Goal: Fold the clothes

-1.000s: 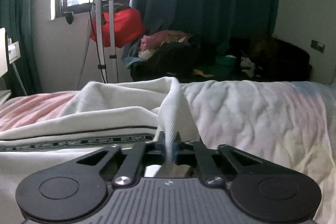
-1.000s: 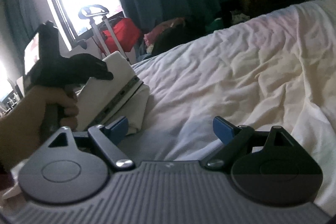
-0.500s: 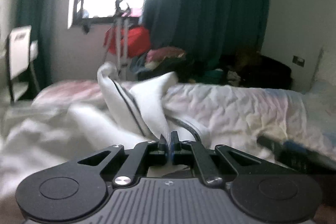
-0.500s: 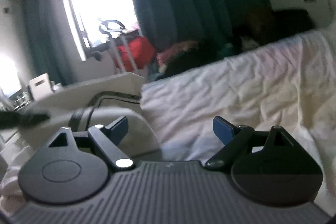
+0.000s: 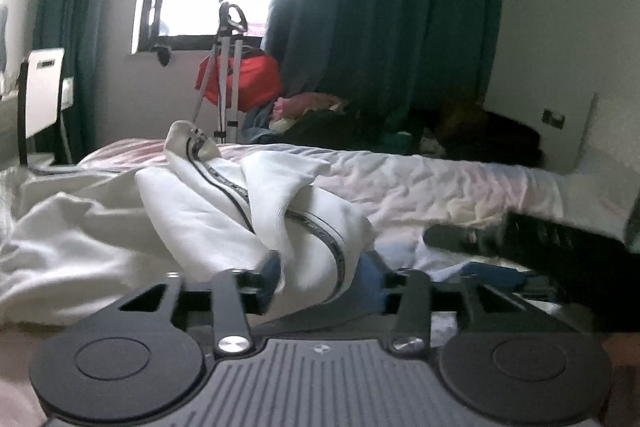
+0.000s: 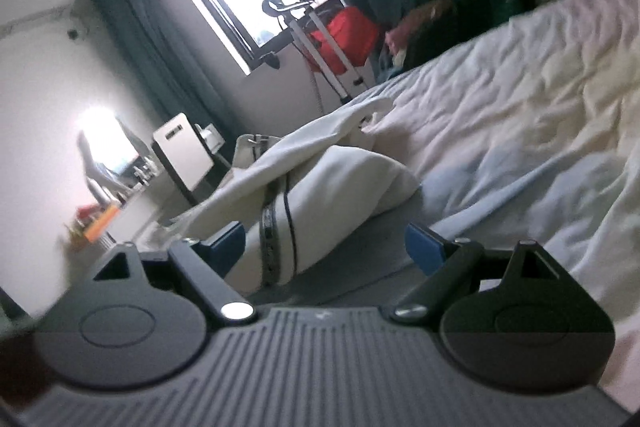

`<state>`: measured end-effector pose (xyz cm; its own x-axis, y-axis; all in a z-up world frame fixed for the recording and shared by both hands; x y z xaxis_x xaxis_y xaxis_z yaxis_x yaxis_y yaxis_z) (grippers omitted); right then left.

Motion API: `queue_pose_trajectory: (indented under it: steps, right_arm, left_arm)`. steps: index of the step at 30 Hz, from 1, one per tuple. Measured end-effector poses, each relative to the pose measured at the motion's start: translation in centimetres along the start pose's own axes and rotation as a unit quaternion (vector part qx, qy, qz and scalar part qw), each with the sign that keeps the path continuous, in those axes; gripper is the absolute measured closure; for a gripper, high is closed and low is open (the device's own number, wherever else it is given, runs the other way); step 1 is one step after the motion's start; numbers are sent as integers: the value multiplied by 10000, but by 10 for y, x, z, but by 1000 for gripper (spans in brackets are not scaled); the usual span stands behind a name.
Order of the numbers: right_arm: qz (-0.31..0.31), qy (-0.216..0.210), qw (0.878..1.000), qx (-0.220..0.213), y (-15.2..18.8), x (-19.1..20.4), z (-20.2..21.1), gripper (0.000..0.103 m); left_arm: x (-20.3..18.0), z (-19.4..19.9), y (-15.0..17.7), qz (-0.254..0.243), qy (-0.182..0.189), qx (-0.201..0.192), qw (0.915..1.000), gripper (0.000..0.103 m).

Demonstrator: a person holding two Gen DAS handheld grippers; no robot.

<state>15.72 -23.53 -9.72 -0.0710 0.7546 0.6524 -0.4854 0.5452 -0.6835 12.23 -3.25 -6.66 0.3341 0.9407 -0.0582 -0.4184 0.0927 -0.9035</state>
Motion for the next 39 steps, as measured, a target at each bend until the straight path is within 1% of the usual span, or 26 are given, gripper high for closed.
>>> queue_pose_trajectory:
  steps: [3, 4, 5, 6, 7, 9, 11, 14, 16, 18, 19, 22, 23, 24, 25, 26, 28, 30, 32, 36, 39]
  right_arm:
    - [-349, 22, 9993, 138, -18, 1, -19, 13]
    - [-398, 25, 9990, 177, -26, 4, -27, 13]
    - [-416, -16, 9989, 211, -34, 8, -38, 13]
    - [-433, -57, 9987, 245, -42, 13, -48, 13]
    - [-462, -66, 9984, 308, -50, 17, -62, 13]
    - [-575, 46, 9972, 476, -65, 20, -101, 13]
    - [-662, 154, 9962, 535, -76, 18, -141, 13]
    - [-824, 454, 9930, 707, -89, 7, -206, 16]
    - [-984, 648, 9898, 804, -96, -1, -245, 16]
    - [-1137, 844, 9871, 748, -102, -10, -278, 16]
    - [-1177, 953, 9858, 721, -105, -15, -292, 19]
    - [-1245, 1310, 9813, 656, -111, -27, -318, 38]
    - [-1227, 1398, 9806, 624, -114, -29, -324, 48]
    - [-1157, 1453, 9809, 582, -117, -28, -326, 73]
    - [-1087, 1507, 9811, 539, -121, -27, -328, 86]
    - [-977, 1526, 9823, 468, -126, -24, -327, 89]
    - [-657, 1445, 9872, 177, -143, -10, -313, 93]
    - [-488, 1463, 9880, -94, -164, -2, -292, 96]
    - [-390, 1520, 9871, -331, -190, 2, -264, 96]
    - [-343, 1586, 9808, -1085, -249, -8, -189, 96]
    - [-505, 1745, 9696, -1638, -280, -29, -117, 96]
  left_arm:
    - [13, 2, 3, 297, -54, 48, 9995, 39]
    - [18, 2, 3, 400, -50, 56, 9992, 38]
    - [25, 0, 3, 502, -35, 46, 9987, 33]
    - [35, -4, 3, 623, -103, 41, 9980, 31]
    - [45, -8, 4, 743, -171, 36, 9971, 30]
    - [65, -16, 4, 984, -305, 25, 9947, 30]
    - [83, -27, 4, 1196, -444, 8, 9918, 30]
    - [102, -39, 3, 1250, -742, -34, 9894, 30]
    - [110, -45, 6, 1285, -807, -60, 9884, 30]
    - [118, -55, 11, 1360, -833, -2, 9872, 30]
    - [121, -60, 14, 1435, -809, 50, 9863, 30]
    - [128, -75, 24, 1648, -728, 236, 9833, 30]
    - [128, -79, 26, 1685, -706, 296, 9827, 30]
    - [128, -82, 28, 1685, -709, 359, 9825, 30]
    - [127, -84, 29, 1659, -724, 430, 9825, 30]
    - [125, -85, 29, 1611, -730, 458, 9832, 30]
    - [121, -86, 29, 1516, -740, 505, 9844, 30]
    - [115, -83, 27, 1448, -743, 491, 9854, 30]
    - [113, -79, 25, 1439, -725, 465, 9858, 30]
    - [109, -70, 23, 1410, -690, 379, 9869, 30]
    - [107, -64, 18, 1382, -681, 296, 9876, 30]
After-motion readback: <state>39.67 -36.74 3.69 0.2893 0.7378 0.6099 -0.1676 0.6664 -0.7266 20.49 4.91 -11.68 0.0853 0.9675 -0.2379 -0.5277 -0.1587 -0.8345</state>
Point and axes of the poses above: each gripper's, at about its wrist camera, not at the fingertips, and z roughly against the way its jaws point, x to its left, y to its underside, the point moved 7 cm from there along -z, roughly the way its jaws point, and after that the axes turned 4 degrees about -z, right-handed, at the moved point
